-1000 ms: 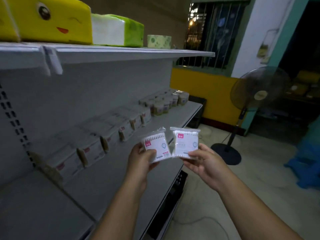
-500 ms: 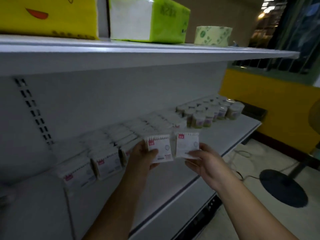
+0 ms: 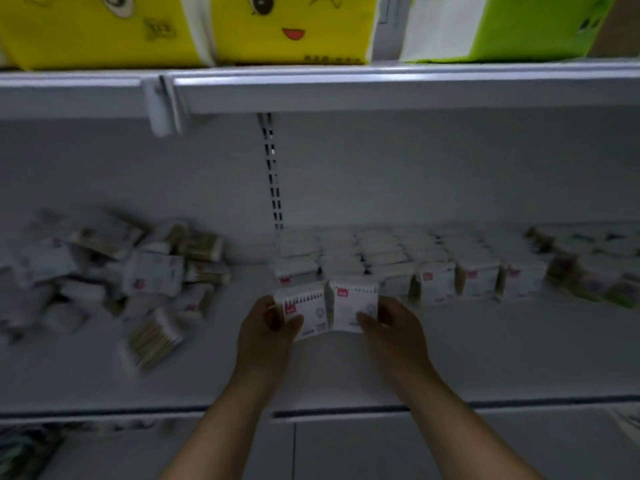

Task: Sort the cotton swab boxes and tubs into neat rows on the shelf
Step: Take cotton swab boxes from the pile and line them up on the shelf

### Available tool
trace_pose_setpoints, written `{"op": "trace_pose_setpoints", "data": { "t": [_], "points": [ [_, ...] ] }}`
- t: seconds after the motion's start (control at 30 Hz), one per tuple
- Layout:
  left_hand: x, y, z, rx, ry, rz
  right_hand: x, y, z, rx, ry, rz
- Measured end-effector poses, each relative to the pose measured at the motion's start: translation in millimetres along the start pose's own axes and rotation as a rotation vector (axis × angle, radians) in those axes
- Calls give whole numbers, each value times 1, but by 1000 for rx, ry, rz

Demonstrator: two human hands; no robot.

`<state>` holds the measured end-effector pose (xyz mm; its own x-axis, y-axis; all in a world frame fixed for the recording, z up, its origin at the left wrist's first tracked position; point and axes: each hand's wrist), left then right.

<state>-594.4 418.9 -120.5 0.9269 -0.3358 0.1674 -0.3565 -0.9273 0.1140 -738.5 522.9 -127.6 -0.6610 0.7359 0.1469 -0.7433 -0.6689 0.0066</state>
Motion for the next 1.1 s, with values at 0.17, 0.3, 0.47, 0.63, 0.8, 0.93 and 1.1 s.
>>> {"op": "trace_pose_setpoints", "data": {
  "t": [0.17, 0.3, 0.47, 0.63, 0.8, 0.93, 1.1],
  "points": [
    [3, 19, 12, -54, 27, -16, -16, 4, -8, 106, -225, -93],
    [-3, 32, 22, -110, 53, 0, -21, 12, -14, 137, -403, -172],
    [-6, 41, 35, -134, 140, 91, -26, 17, -16, 112, -458, -271],
    [-11, 45, 44, -88, 241, 175, -29, 17, -23, 140, -503, -298],
    [-9, 48, 36, -84, 217, 216, -31, 18, -23, 156, -523, -316],
    [-5, 42, 23, -31, 146, 225, -31, 13, -17, 162, -523, -305],
    [30, -1, 16, -24, 125, 145, -22, 8, -10, 87, -443, -307]
  ]
}}
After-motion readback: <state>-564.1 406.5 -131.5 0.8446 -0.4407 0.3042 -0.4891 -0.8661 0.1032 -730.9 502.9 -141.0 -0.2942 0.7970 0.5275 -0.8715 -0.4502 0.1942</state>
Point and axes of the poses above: each hand's wrist, its own y-axis towards the middle knuckle, its own x-axis out of the back of the hand, z = x × y, and after that the axes turned 2 degrees about -x, right-handed
